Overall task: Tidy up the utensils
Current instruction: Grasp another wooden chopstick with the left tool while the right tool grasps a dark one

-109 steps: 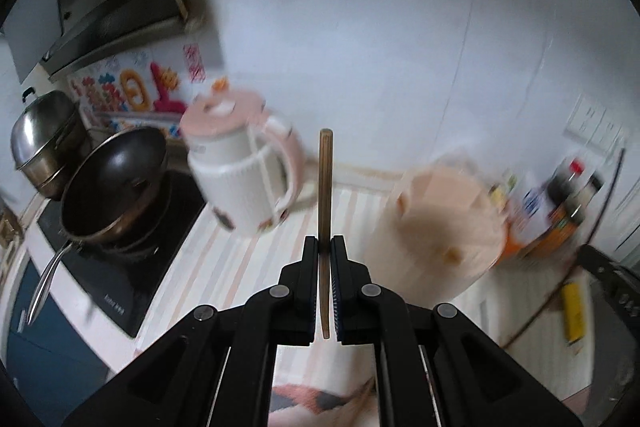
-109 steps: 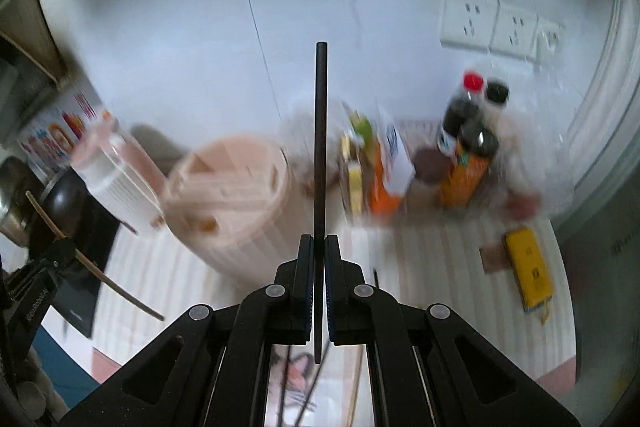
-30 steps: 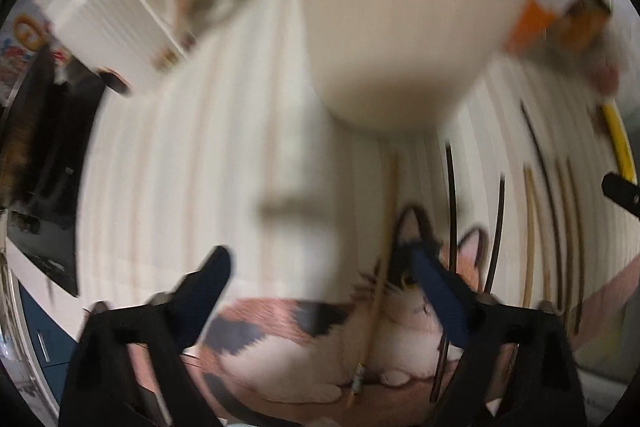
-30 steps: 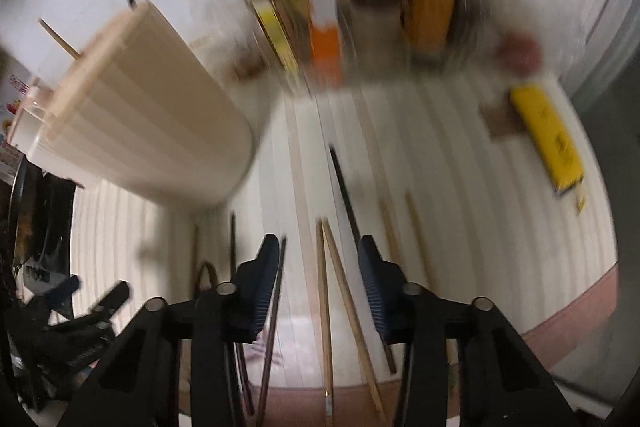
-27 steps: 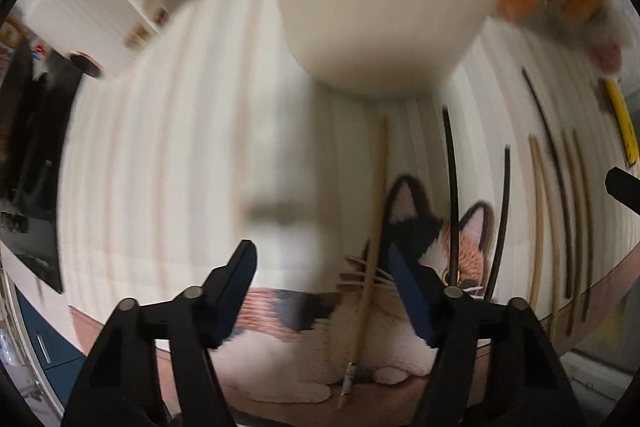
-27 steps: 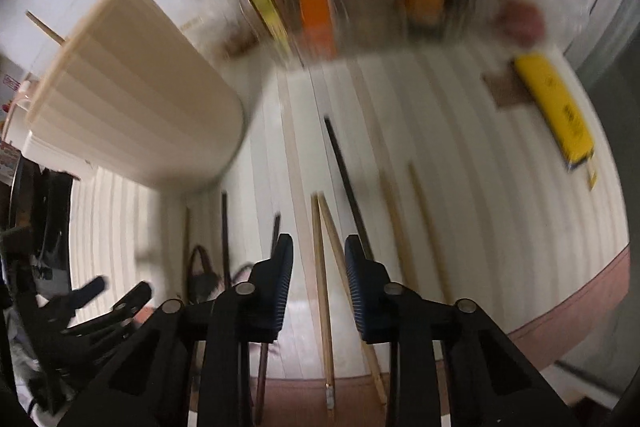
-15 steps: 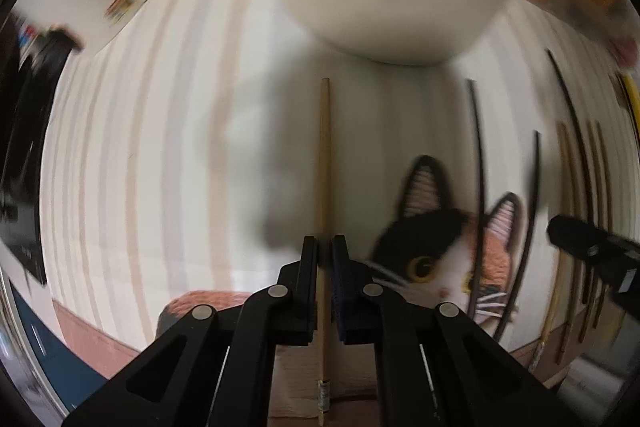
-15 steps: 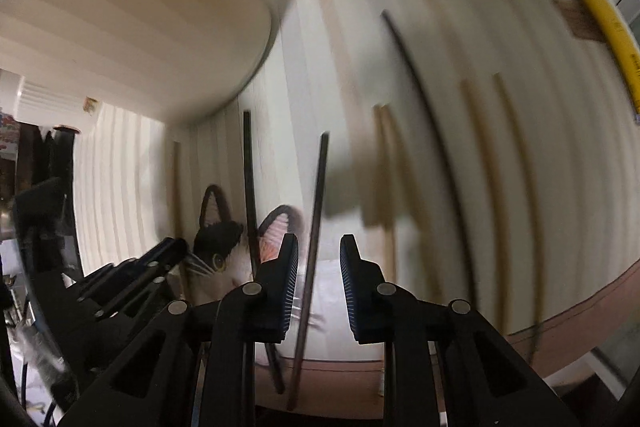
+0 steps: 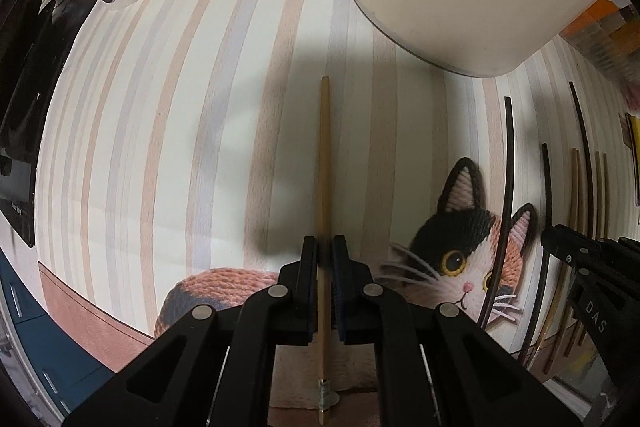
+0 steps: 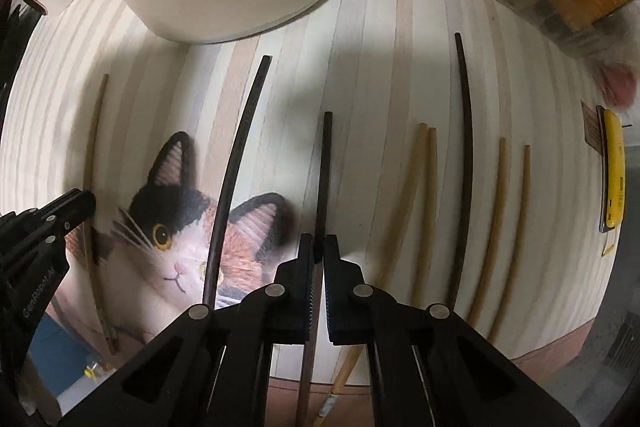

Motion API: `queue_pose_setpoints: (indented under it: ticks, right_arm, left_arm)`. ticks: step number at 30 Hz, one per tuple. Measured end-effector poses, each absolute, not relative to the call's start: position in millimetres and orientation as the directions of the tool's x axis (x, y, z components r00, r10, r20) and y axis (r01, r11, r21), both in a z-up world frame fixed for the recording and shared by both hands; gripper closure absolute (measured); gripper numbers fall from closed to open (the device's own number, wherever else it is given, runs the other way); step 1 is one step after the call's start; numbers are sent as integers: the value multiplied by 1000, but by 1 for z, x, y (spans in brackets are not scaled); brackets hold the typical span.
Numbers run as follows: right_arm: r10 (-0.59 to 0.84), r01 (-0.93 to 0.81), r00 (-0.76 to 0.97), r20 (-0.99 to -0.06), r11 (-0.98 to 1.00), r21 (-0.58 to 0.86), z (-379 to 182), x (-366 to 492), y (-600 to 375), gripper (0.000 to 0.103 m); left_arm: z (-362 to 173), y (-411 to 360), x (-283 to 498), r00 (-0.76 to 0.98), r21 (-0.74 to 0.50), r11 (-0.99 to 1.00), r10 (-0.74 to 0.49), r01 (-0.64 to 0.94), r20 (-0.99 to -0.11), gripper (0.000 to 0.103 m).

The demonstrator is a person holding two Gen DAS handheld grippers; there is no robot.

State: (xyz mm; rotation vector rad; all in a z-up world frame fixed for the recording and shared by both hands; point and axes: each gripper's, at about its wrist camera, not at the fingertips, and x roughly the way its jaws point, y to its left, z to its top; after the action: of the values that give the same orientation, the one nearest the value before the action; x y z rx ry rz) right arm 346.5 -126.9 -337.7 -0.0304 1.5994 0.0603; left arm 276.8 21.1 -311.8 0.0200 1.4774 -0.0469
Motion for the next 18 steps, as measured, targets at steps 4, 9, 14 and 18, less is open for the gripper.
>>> queue_pose_setpoints:
  ticks: [4,9,14,18]
  right_arm:
    - [40,-40,-26,-999,998,41,-337,342,-127,97]
    - [63,-12,-47,-997,998,64,-338,344,-130,97]
    - [58,-32,-80,-995,998,61,-339,353,-131,97]
    - [53,-48,-88,-995,997,57,-337,354,-129,97]
  left_arm:
    - [-319,11,264,91,-8,998,-14,62,-996,97]
    - [-325,-1,266,83,7,996,0,83,-997,97]
    - [-333,-10,277,81,19,995,11,98,-997,97]
    - [-335,-20,285,85,29,995,21,99,-996,98]
